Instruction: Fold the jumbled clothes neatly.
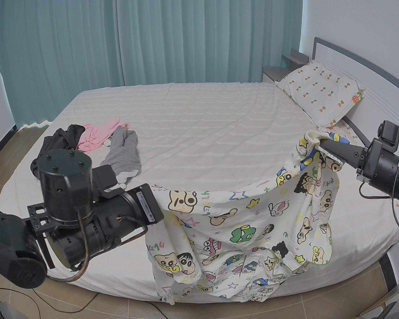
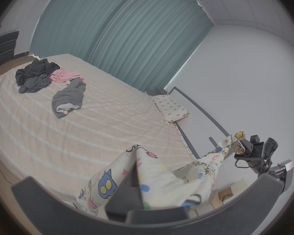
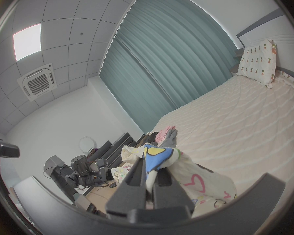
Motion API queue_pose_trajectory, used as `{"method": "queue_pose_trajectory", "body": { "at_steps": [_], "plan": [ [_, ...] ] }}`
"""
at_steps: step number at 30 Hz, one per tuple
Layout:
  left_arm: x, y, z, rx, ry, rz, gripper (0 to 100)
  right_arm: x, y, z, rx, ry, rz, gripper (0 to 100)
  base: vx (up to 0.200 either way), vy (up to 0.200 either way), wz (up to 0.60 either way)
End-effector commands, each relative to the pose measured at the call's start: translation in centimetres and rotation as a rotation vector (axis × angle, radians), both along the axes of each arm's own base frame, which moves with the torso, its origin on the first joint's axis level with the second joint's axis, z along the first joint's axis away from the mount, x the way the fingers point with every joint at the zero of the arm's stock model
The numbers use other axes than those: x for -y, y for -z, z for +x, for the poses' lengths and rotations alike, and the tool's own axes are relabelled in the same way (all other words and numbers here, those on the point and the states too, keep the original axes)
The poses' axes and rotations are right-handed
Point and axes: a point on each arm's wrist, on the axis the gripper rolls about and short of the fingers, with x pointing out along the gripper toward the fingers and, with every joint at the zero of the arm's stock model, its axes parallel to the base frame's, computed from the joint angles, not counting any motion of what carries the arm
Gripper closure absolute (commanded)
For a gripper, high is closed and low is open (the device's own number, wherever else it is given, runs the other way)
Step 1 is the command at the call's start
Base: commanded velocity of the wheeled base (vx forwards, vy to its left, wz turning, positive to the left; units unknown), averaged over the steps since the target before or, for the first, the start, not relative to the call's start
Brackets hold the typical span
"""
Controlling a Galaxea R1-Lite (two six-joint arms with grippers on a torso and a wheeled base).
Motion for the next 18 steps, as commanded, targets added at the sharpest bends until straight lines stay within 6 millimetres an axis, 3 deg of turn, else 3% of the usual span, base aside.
{"method": "queue_pose_trajectory", "body": {
  "at_steps": [1, 5, 12, 18],
  "plan": [
    [1.3, 1.8, 3.3, -0.033, -0.041, 0.030, 100, -0.2, 1.1, 3.2, -0.039, 0.051, -0.025, 100, 0.200, 0.000, 0.00],
    [1.7, 1.8, 5.4, -0.005, -0.070, 0.003, 100, -0.2, 1.4, 4.3, -0.039, 0.068, -0.029, 100, 0.200, 0.000, 0.00],
    [3.7, 6.0, 8.2, -0.077, -0.074, 0.073, 100, -1.1, 3.4, 7.3, -0.093, 0.069, -0.051, 100, 0.200, 0.000, 0.00],
    [4.6, 7.5, 10.4, -0.082, -0.086, 0.094, 100, -1.5, 4.6, 9.9, -0.113, 0.082, -0.056, 100, 0.000, 0.000, 0.00]
  ]
}}
